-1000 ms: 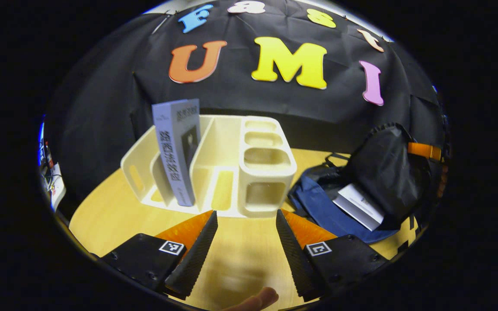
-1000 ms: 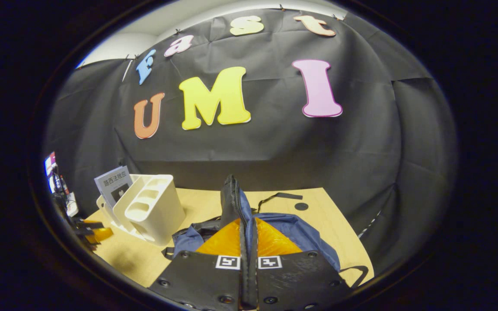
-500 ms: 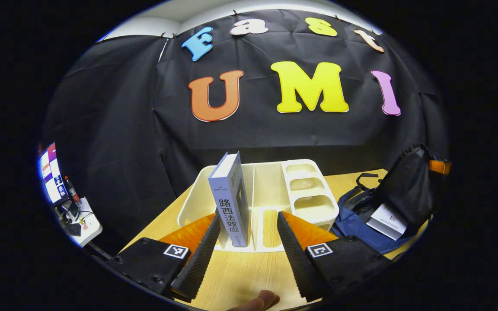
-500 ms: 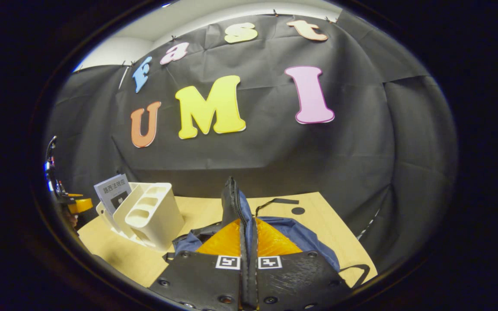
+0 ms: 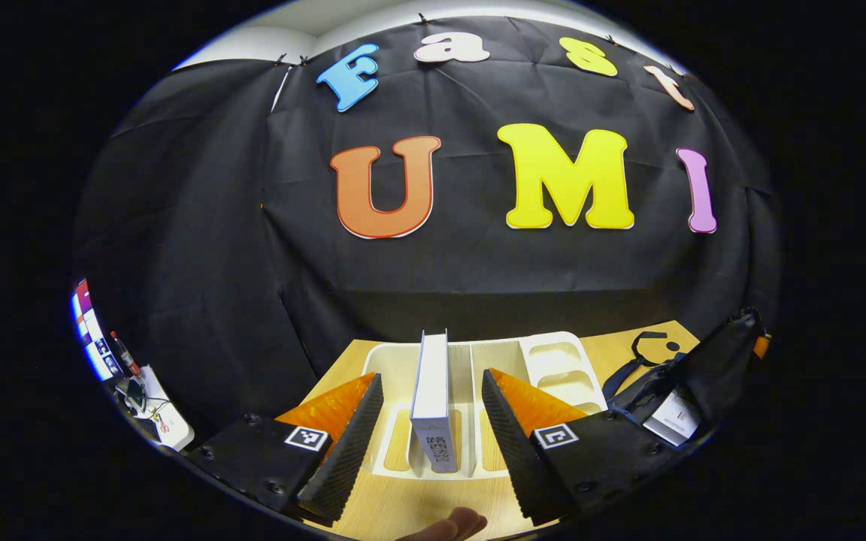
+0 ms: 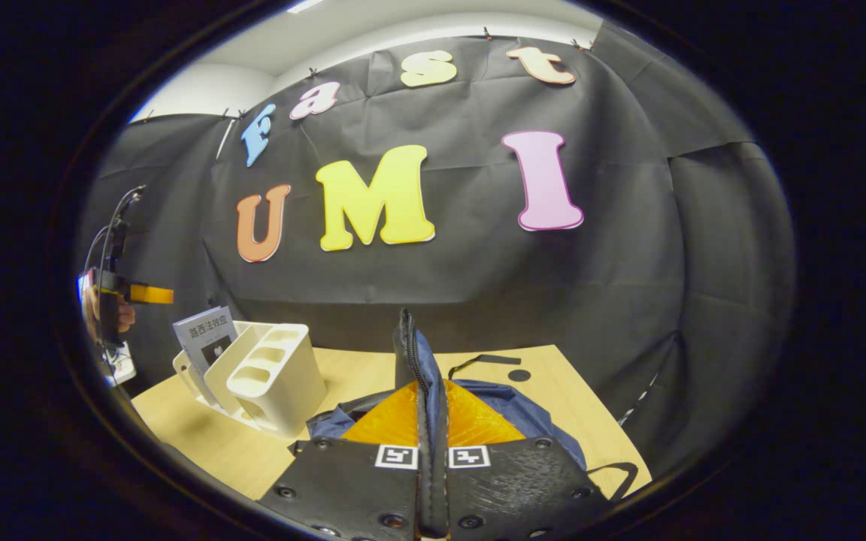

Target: Open the schoolbag, grab two books from the bookshelf and put them into the schoolbag.

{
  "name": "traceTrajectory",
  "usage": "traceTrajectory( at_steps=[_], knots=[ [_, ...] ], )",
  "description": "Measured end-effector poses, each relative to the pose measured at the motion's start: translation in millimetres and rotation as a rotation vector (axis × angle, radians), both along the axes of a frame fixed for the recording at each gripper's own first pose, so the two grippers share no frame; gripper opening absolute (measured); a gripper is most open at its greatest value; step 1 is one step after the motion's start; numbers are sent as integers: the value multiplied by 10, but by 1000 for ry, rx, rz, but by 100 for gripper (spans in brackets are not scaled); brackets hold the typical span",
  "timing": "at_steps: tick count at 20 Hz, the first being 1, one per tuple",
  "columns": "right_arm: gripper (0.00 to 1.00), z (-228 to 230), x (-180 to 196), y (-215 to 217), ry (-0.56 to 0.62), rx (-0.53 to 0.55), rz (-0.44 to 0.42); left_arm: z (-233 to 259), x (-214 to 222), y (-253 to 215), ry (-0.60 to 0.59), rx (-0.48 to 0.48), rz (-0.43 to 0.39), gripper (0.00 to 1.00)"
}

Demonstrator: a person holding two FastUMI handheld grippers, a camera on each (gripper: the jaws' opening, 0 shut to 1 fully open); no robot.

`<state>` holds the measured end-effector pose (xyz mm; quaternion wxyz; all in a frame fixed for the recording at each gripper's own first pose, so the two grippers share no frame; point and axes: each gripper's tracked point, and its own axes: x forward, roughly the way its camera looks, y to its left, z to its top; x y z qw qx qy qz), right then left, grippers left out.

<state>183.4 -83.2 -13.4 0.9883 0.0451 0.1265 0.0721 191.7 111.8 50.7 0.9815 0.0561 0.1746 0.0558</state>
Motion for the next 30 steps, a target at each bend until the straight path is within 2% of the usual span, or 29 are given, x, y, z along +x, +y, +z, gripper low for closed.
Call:
traceTrajectory(
  at_steps=[3,6,9,11,16,17,18,20,22,23,26,30],
  knots=[
    [0,-62,-23,-1,18,21,4,-40,225,1,82,23,-16,84],
    [0,-39,-53,-10,10,38,8,-211,438,-68,181,4,-56,84],
    [0,-42,-84,-42,9,39,9,-474,598,-40,297,-4,-49,84],
    [0,-61,-97,-50,7,43,14,-624,689,49,356,27,-21,84],
    [0,-131,-90,-59,12,47,22,-904,818,91,488,90,-38,87],
    [0,-135,-85,-64,16,49,21,-971,847,119,521,80,-22,79],
    [0,-150,-85,-61,18,51,20,-1028,847,100,559,52,-22,81],
    [0,-169,-84,-50,21,52,24,-1150,840,91,631,-4,-20,80],
    [0,-183,-86,-29,21,50,31,-1239,806,144,687,-26,-7,74],
    [0,-192,-84,-30,22,48,32,-1291,794,158,713,-31,-5,68],
    [0,-233,-68,-32,32,54,33,-1394,814,209,758,-43,-13,52],
    [0,-278,-41,-33,37,65,35,-1366,808,193,747,-76,7,46]
  ],
)
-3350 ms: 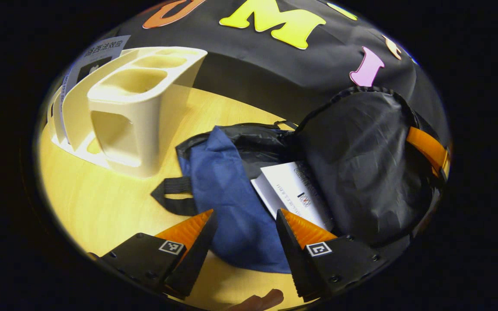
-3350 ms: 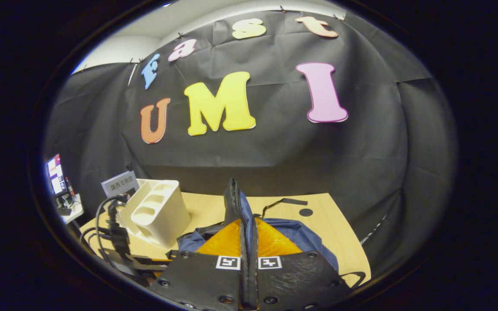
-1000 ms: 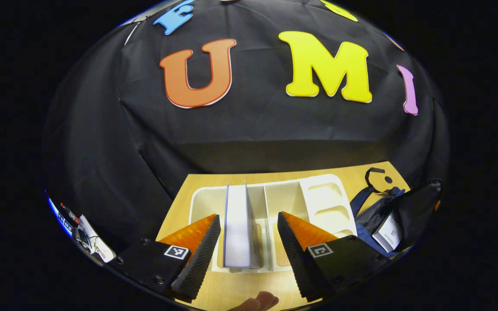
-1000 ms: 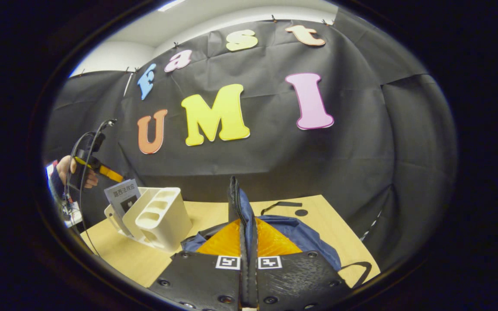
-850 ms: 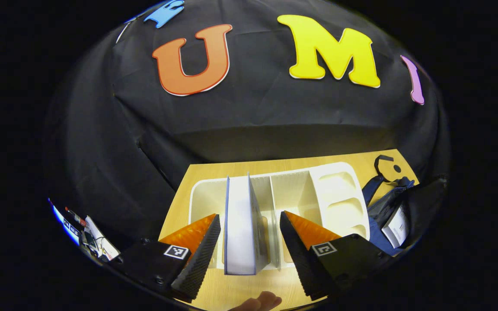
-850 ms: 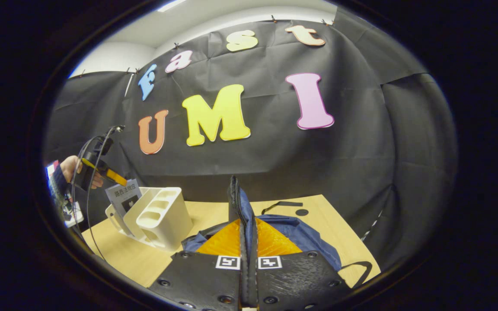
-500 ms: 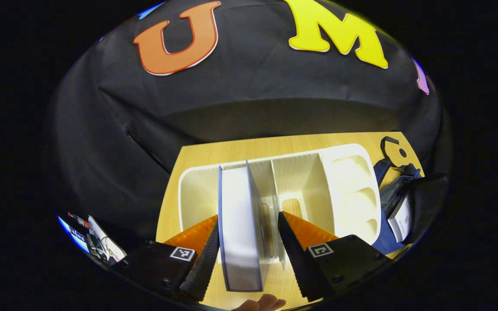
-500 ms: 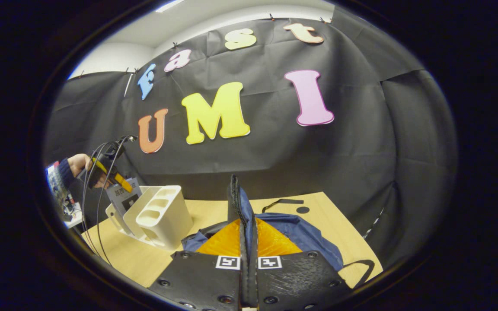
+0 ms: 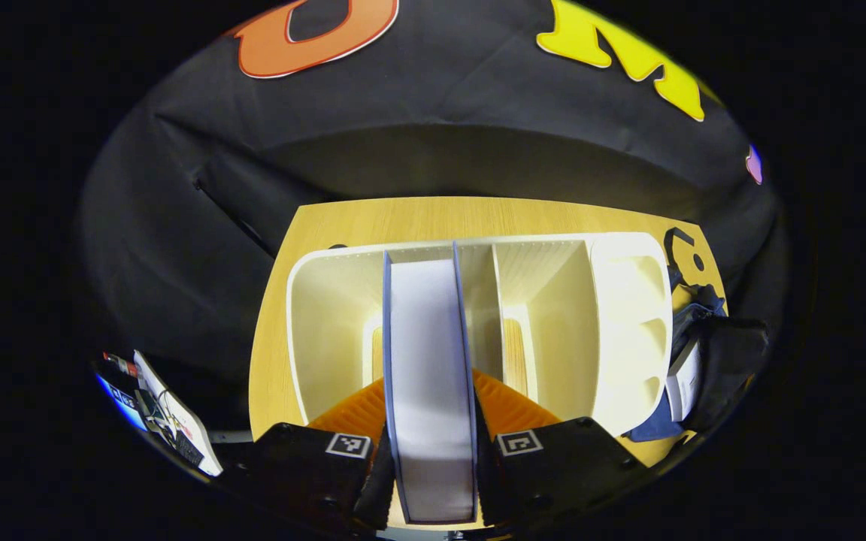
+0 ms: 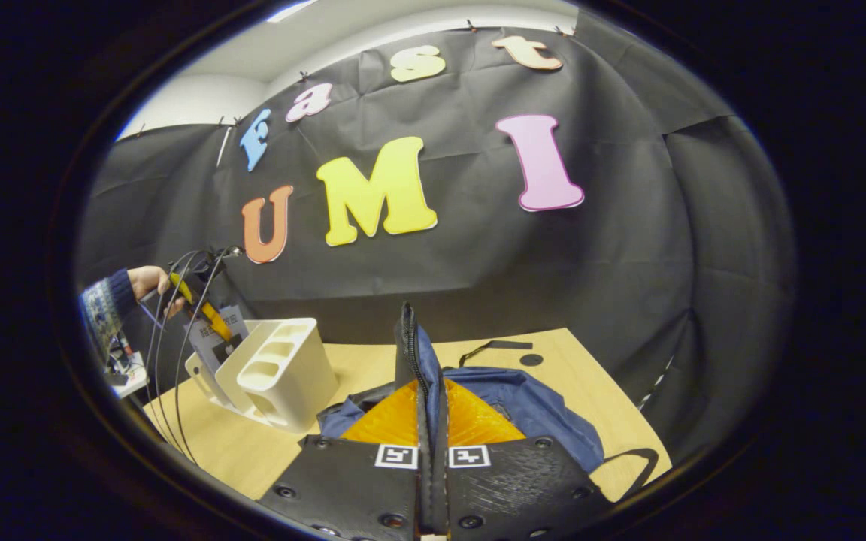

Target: Open the schoolbag, grab two books from the bookshelf and put them into the schoolbag.

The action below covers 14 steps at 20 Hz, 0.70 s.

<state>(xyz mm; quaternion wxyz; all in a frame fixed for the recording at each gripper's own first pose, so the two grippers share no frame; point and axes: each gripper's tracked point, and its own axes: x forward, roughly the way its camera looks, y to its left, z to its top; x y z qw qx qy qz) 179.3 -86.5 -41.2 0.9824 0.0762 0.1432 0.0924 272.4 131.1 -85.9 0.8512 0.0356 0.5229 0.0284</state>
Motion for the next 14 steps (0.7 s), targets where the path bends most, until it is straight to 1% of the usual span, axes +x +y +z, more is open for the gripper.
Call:
traceTrajectory(
  at_steps=[3,5,8,10,13,14],
  knots=[
    [0,-53,27,-8,10,7,-1,23,-33,-14,-35,12,30,45],
    [0,-77,35,4,15,2,-2,74,-72,-54,-76,26,32,43],
    [0,-108,38,32,17,-14,0,160,-180,-148,-122,18,36,43],
    [0,-116,30,43,16,-20,3,264,-303,-260,-149,-19,44,43],
    [0,-130,21,45,21,-34,-1,427,-471,-200,-209,-19,46,42],
    [0,-127,6,44,20,-35,-1,472,-563,-206,-221,-27,51,43]
  ],
)
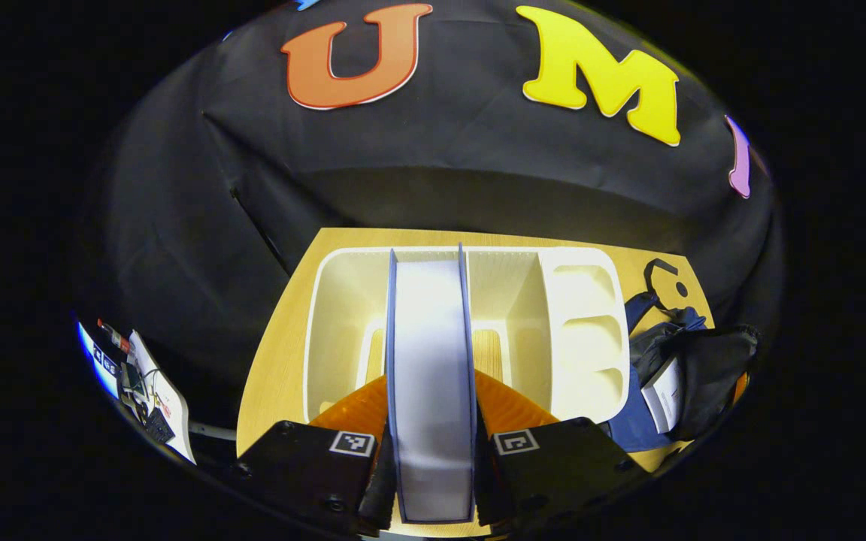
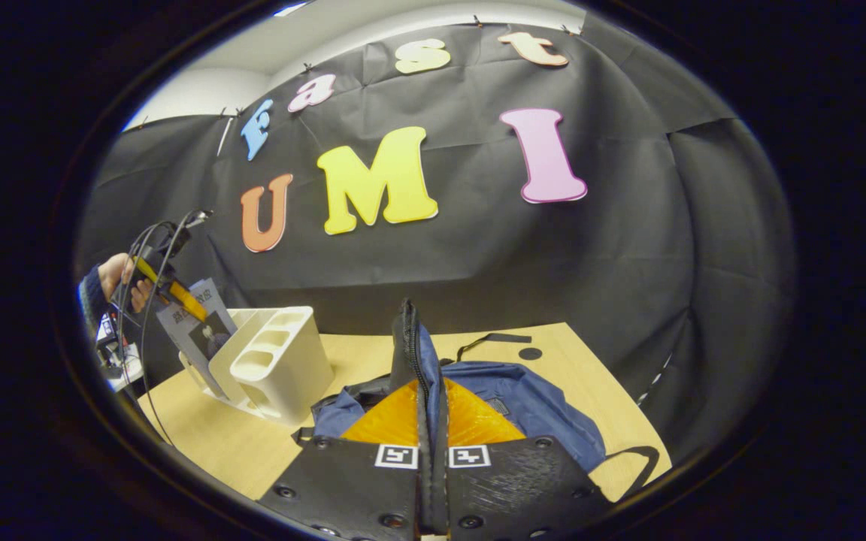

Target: Open the schoolbag, grab two books from the bookshelf and put them into the schoolbag.

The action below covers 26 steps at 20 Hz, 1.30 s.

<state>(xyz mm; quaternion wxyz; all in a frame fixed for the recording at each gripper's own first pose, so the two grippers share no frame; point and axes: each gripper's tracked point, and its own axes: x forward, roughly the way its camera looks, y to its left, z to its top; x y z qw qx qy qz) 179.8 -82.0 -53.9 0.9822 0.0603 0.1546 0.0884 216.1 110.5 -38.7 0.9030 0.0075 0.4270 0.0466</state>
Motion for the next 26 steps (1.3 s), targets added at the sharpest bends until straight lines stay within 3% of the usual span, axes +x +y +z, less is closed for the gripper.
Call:
traceTrajectory(
  at_steps=[7,15,26],
  knots=[
    [0,-85,-38,88,18,-5,2,70,-576,230,-66,-85,80,43],
    [0,-127,-33,178,33,-11,3,-130,-1224,267,-93,-277,150,43],
    [0,-159,-43,276,52,-46,-11,-522,-1872,53,-68,-690,279,43]
  ],
)
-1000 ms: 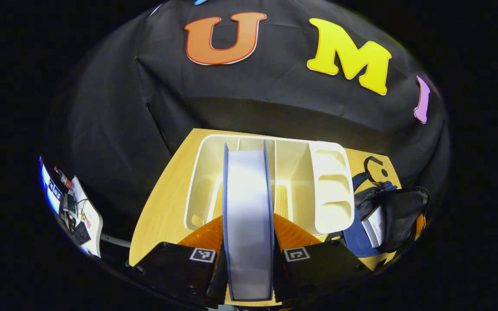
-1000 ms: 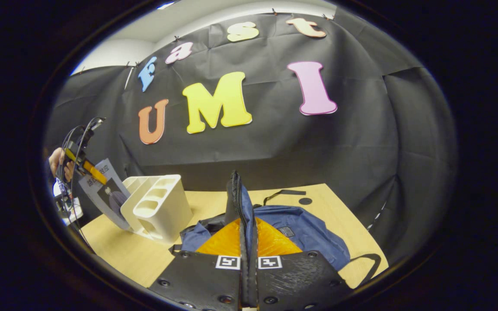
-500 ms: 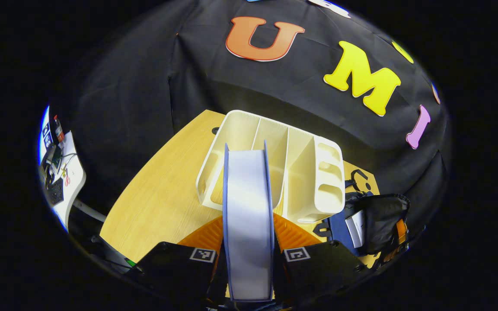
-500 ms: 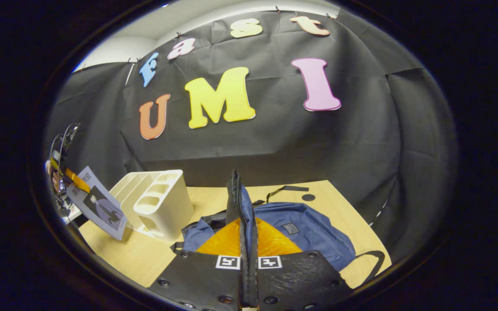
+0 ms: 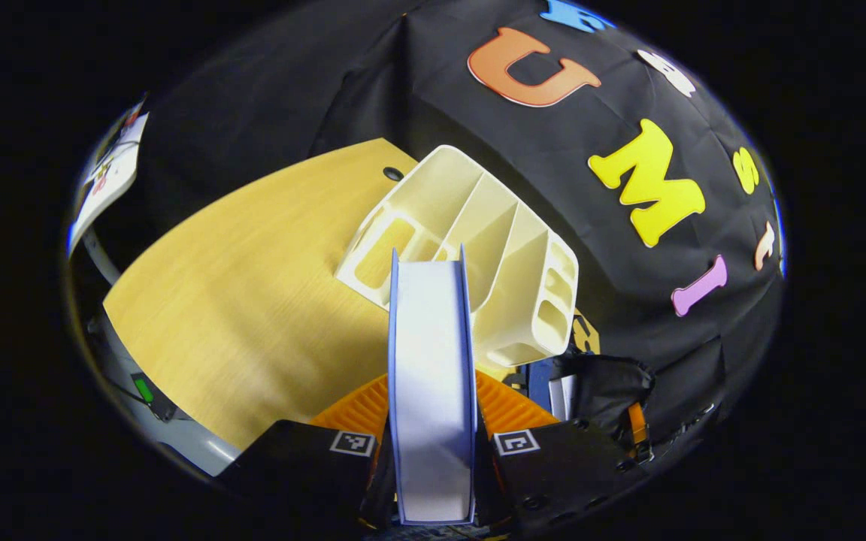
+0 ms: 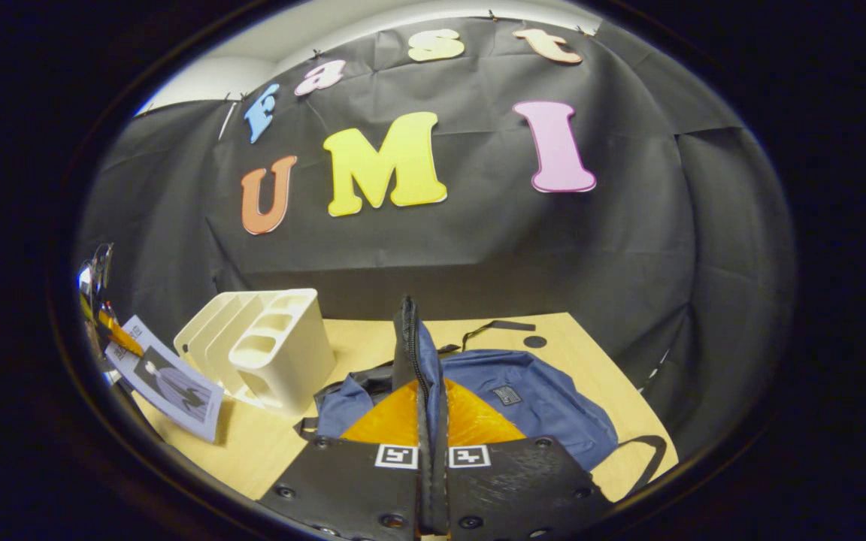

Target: Open the schoolbag, grab two books from the bookshelf and put them into the schoolbag.

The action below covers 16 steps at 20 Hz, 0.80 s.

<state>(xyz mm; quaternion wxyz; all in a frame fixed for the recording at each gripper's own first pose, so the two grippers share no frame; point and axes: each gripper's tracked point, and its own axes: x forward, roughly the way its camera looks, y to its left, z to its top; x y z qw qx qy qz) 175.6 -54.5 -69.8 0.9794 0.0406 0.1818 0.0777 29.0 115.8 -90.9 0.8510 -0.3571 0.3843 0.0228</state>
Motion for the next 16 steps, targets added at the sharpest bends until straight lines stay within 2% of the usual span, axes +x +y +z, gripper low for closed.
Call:
traceTrajectory(
  at_steps=[3,7,16],
  knots=[
    [1,32,11,43,-1,-16,-1,-85,-159,-106,-18,-58,-6,43],
    [0,132,41,0,-10,-37,-21,-191,-250,-341,-25,-190,-33,43],
    [0,303,68,-52,-43,-59,-53,-277,-122,-1059,-66,-409,-135,43]
  ],
)
